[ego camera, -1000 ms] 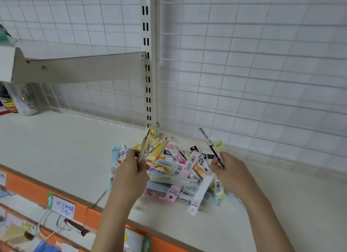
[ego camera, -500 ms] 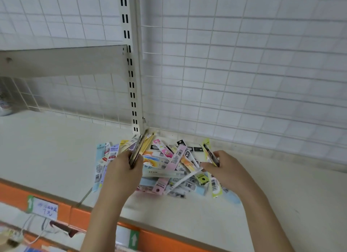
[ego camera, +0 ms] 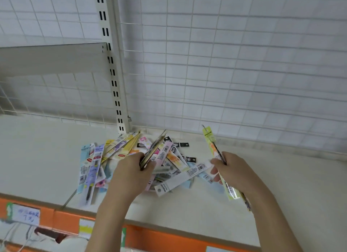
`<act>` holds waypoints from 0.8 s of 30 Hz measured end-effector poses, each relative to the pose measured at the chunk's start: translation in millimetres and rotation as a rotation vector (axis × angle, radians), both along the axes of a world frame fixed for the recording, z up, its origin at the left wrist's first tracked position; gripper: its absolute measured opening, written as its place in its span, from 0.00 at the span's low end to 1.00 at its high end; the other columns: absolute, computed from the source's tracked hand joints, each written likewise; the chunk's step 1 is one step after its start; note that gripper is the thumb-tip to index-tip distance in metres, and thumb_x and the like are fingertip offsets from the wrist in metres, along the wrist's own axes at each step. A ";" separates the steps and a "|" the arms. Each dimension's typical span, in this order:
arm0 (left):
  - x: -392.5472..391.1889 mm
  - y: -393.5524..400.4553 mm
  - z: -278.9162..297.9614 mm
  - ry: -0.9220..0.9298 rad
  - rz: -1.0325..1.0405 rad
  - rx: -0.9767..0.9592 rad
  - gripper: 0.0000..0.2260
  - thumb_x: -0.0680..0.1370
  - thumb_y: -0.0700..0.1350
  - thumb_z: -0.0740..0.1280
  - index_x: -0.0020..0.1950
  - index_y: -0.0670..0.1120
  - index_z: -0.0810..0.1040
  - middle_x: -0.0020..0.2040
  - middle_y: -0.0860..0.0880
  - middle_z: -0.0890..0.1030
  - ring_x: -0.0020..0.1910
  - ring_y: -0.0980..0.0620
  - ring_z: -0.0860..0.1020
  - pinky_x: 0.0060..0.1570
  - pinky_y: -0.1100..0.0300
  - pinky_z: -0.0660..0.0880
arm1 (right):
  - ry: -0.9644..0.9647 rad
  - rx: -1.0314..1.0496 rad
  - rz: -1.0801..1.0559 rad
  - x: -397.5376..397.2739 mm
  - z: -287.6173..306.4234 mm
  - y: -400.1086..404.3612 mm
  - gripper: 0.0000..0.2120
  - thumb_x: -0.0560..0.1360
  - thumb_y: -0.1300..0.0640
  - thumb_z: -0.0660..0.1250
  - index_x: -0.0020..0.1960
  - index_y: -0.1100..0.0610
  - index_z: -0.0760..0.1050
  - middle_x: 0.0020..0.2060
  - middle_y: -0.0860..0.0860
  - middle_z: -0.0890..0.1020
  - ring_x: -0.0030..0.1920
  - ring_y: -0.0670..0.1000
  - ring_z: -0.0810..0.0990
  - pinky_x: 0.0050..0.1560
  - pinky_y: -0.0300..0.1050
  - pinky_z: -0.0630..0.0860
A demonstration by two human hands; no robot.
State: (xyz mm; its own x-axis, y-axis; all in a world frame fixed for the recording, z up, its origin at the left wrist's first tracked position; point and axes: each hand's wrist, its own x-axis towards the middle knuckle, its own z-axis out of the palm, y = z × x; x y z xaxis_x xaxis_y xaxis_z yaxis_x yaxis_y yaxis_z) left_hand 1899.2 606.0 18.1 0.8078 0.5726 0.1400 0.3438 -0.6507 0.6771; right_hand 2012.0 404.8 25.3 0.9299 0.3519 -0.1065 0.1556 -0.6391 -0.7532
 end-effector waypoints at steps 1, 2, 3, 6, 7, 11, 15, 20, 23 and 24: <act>4.0 -5.4 0.0 0.020 -0.041 0.011 0.15 0.77 0.49 0.65 0.32 0.47 0.67 0.27 0.51 0.69 0.28 0.54 0.68 0.28 0.61 0.61 | -0.013 0.017 -0.013 -0.1 0.4 -5.1 0.07 0.80 0.58 0.57 0.50 0.57 0.72 0.40 0.50 0.82 0.30 0.45 0.80 0.32 0.37 0.75; 8.4 -11.9 0.1 0.039 -0.079 0.018 0.14 0.76 0.50 0.65 0.33 0.48 0.68 0.28 0.51 0.71 0.29 0.54 0.69 0.28 0.62 0.62 | -0.030 0.047 -0.030 -0.2 0.5 -10.2 0.06 0.80 0.59 0.55 0.51 0.56 0.70 0.41 0.50 0.82 0.31 0.46 0.80 0.34 0.40 0.75; 13.6 -18.6 -0.4 0.057 -0.113 0.017 0.12 0.76 0.50 0.66 0.34 0.49 0.70 0.30 0.51 0.73 0.30 0.53 0.71 0.29 0.62 0.65 | -0.051 0.086 -0.048 -0.6 1.4 -14.8 0.06 0.79 0.60 0.54 0.52 0.55 0.69 0.42 0.50 0.82 0.31 0.46 0.80 0.35 0.42 0.75; 28.6 -41.3 -3.8 0.123 -0.167 0.000 0.07 0.74 0.50 0.66 0.38 0.51 0.72 0.33 0.52 0.76 0.32 0.51 0.75 0.33 0.59 0.72 | -0.115 0.242 -0.134 -0.1 6.0 -25.4 0.05 0.79 0.61 0.55 0.51 0.53 0.68 0.39 0.50 0.81 0.32 0.48 0.81 0.38 0.47 0.77; 33.0 -48.3 -5.8 0.162 -0.175 0.006 0.06 0.74 0.51 0.66 0.40 0.51 0.73 0.34 0.52 0.76 0.34 0.51 0.76 0.35 0.59 0.73 | -0.135 0.307 -0.172 -0.1 8.7 -28.2 0.03 0.79 0.59 0.57 0.50 0.54 0.69 0.37 0.50 0.81 0.33 0.49 0.81 0.39 0.48 0.76; 45.6 -65.2 -20.0 0.319 -0.141 0.119 0.12 0.74 0.52 0.65 0.53 0.46 0.75 0.49 0.47 0.80 0.49 0.46 0.79 0.49 0.54 0.77 | -0.231 0.479 -0.243 0.1 14.1 -34.6 0.05 0.79 0.55 0.60 0.49 0.57 0.69 0.35 0.49 0.79 0.37 0.45 0.80 0.40 0.42 0.75; 47.5 -67.6 -25.7 0.373 -0.101 0.195 0.11 0.76 0.51 0.63 0.52 0.44 0.74 0.53 0.46 0.79 0.52 0.45 0.78 0.47 0.55 0.75 | -0.271 0.539 -0.229 2.8 6.5 -37.5 0.06 0.79 0.60 0.59 0.52 0.51 0.70 0.37 0.46 0.81 0.33 0.43 0.74 0.30 0.28 0.70; 42.3 -62.6 -12.6 0.319 -0.093 0.081 0.08 0.74 0.47 0.63 0.47 0.44 0.76 0.45 0.47 0.82 0.42 0.47 0.80 0.41 0.57 0.78 | -0.169 0.493 -0.222 9.2 -18.6 -33.5 0.06 0.76 0.63 0.62 0.43 0.53 0.72 0.37 0.50 0.80 0.38 0.49 0.76 0.35 0.37 0.70; 35.2 -59.6 1.9 0.230 -0.106 -0.003 0.08 0.75 0.46 0.62 0.39 0.43 0.75 0.38 0.46 0.81 0.35 0.47 0.77 0.35 0.58 0.74 | -0.124 0.377 -0.234 9.1 -31.3 -30.5 0.06 0.77 0.59 0.62 0.42 0.59 0.68 0.37 0.54 0.79 0.42 0.54 0.80 0.33 0.40 0.68; 31.5 -58.9 7.3 0.209 -0.115 -0.001 0.12 0.77 0.48 0.62 0.35 0.45 0.72 0.34 0.47 0.78 0.34 0.48 0.76 0.34 0.59 0.72 | -0.128 0.357 -0.237 9.0 -32.4 -29.5 0.09 0.77 0.57 0.62 0.40 0.57 0.66 0.35 0.53 0.77 0.42 0.56 0.81 0.33 0.41 0.67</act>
